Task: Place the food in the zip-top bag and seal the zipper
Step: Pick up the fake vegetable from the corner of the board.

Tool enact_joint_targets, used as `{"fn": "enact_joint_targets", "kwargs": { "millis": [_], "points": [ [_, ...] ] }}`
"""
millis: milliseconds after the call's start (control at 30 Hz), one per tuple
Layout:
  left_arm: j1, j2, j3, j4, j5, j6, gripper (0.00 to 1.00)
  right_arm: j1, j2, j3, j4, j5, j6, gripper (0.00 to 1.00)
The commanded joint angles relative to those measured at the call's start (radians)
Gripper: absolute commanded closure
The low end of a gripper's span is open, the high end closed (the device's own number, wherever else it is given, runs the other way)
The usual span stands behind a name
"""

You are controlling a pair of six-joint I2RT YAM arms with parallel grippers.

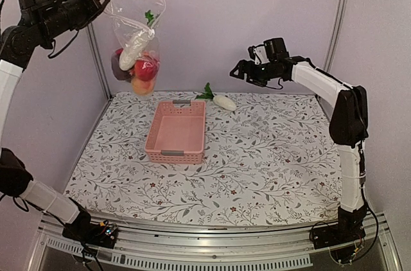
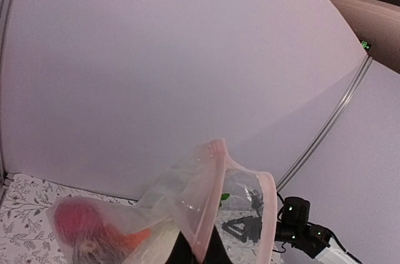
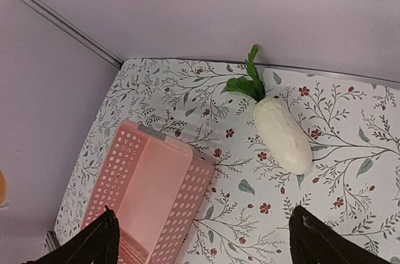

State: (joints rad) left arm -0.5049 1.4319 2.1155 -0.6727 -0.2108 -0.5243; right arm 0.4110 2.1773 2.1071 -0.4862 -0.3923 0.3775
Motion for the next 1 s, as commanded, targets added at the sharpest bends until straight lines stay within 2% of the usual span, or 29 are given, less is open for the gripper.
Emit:
{"fn": "enact_joint_targets", "kwargs": {
  "millis": [0, 200, 433, 567, 767, 967],
  "points": [
    [0.009, -0.08, -0.049, -0.022, -0.054, 0.018, 1.0, -0.003, 0.124, 0.068, 0.03, 0.048, -0.02, 0.04],
    [0.011, -0.094, -0.032, -0.093, -0.066, 0.016, 1.0, -0.024, 0.317, 0.175, 0.087, 0.016, -0.018, 0.01],
    [0.011, -0.097, -0.03, -0.143, -0.064, -0.002, 1.0, -0.046, 0.451, 0.205, 0.213, -0.016, 0.052, 0.01],
    [0.011, -0.093, -0.032, -0.172, -0.05, -0.007, 1.0, -0.055, 0.535, 0.298, 0.245, -0.03, 0.077, 0.01],
    [0.013, -0.091, -0.032, -0.186, -0.049, 0.021, 1.0, -0.062, 0.632, 0.32, 0.37, -0.082, 0.222, 0.01],
    [0.026, -0.088, -0.021, -0.19, -0.048, 0.076, 1.0, -0.056, 0.695, 0.335, 0.423, -0.14, 0.354, 0.11]
  ]
}}
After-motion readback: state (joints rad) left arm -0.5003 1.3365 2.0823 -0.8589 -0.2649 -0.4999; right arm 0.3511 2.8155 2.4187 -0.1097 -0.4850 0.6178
